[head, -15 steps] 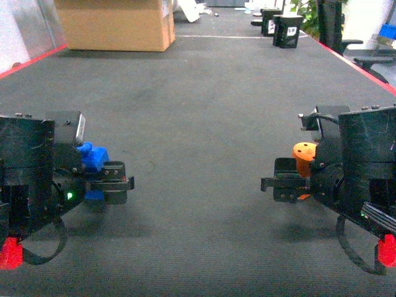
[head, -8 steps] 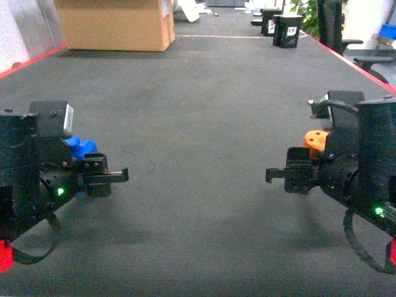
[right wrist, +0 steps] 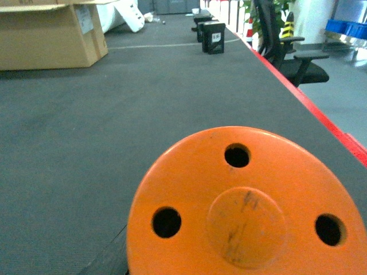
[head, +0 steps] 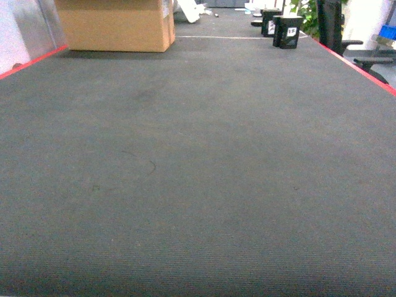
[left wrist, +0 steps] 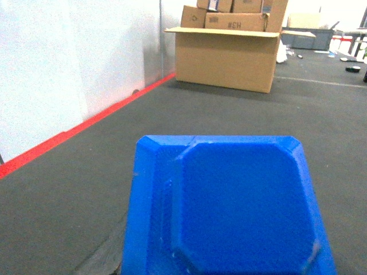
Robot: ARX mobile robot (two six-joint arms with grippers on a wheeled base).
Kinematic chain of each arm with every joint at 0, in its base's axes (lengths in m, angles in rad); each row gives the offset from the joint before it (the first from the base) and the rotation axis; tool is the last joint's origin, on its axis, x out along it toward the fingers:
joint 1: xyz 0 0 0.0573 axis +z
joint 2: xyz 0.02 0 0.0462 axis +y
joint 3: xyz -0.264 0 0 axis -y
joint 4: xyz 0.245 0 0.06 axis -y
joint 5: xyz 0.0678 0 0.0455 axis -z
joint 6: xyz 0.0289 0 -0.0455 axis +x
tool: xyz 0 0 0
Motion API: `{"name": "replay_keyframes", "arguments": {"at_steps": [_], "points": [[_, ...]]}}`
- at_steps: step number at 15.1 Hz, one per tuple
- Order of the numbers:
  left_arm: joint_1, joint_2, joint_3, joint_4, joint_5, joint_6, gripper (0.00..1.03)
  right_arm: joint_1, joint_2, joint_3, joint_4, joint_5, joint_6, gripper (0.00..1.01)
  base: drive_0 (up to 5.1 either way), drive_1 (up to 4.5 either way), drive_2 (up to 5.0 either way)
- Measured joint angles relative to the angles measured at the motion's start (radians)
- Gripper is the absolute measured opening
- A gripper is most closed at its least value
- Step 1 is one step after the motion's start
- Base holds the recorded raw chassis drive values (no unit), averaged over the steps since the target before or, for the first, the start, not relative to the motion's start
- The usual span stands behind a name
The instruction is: Sort blue parts and orange caps into right shelf containers
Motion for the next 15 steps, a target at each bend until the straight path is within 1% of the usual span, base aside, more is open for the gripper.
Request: {"name": "replay_keyframes", "arguments": {"at_steps": [1, 2, 3, 4, 5, 6, 8, 9, 10, 11, 12, 13, 14, 15], "points": [[-0.009, -0.155, -0.029, -0.098, -0.024, 0.008, 0.43, -0.001, -0.184, -0.053, -0.097, 0.022, 0.000, 0.46, 0.0, 0.00, 0.0], [-0.031, -0.308, -0.036, -0.190, -0.056, 0.026, 0.43, -0.006, -0.345, -0.076, -0.195, 0.037, 0.000, 0.46, 0.0, 0.00, 0.0], [-0.059, -0.449, -0.037, -0.274, -0.082, 0.034, 0.43, -0.005, -0.494, -0.078, -0.285, 0.066, 0.000, 0.46, 0.0, 0.00, 0.0], [-0.083, -0.559, -0.038, -0.340, -0.107, 0.051, 0.43, 0.010, -0.623, -0.078, -0.354, 0.091, -0.001, 0.46, 0.0, 0.00, 0.0], [-0.101, -0.612, -0.042, -0.346, -0.122, 0.068, 0.43, 0.039, -0.691, -0.078, -0.366, 0.138, -0.019, 0.46, 0.0, 0.00, 0.0], [-0.104, -0.615, -0.042, -0.348, -0.122, 0.080, 0.43, 0.050, -0.700, -0.077, -0.369, 0.144, -0.029, 0.46, 0.0, 0.00, 0.0], [-0.104, -0.601, -0.048, -0.357, -0.122, 0.084, 0.43, 0.054, -0.681, -0.078, -0.378, 0.146, -0.039, 0.46, 0.0, 0.00, 0.0], [-0.049, -0.657, -0.015, -0.575, 0.031, 0.060, 0.43, 0.018, -0.721, -0.056, -0.529, 0.044, -0.060, 0.46, 0.0, 0.00, 0.0], [0.010, -0.719, -0.013, -0.718, 0.188, 0.031, 0.43, -0.026, -0.764, -0.064, -0.615, -0.051, -0.071, 0.46, 0.0, 0.00, 0.0], [0.038, -0.757, -0.027, -0.777, 0.281, 0.018, 0.43, -0.055, -0.797, -0.095, -0.630, -0.100, -0.073, 0.46, 0.0, 0.00, 0.0], [0.049, -0.774, -0.055, -0.783, 0.341, 0.009, 0.43, -0.076, -0.821, -0.121, -0.633, -0.131, -0.079, 0.46, 0.0, 0.00, 0.0], [0.080, -0.798, -0.082, -0.795, 0.368, 0.002, 0.43, -0.100, -0.850, -0.145, -0.639, -0.154, -0.082, 0.46, 0.0, 0.00, 0.0], [0.174, -0.829, -0.104, -0.805, 0.457, 0.002, 0.43, -0.136, -0.880, -0.163, -0.655, -0.200, -0.083, 0.46, 0.0, 0.00, 0.0], [0.195, -0.858, -0.113, -0.805, 0.456, -0.001, 0.43, -0.222, -0.911, -0.179, -0.660, -0.270, -0.086, 0.46, 0.0, 0.00, 0.0]]}}
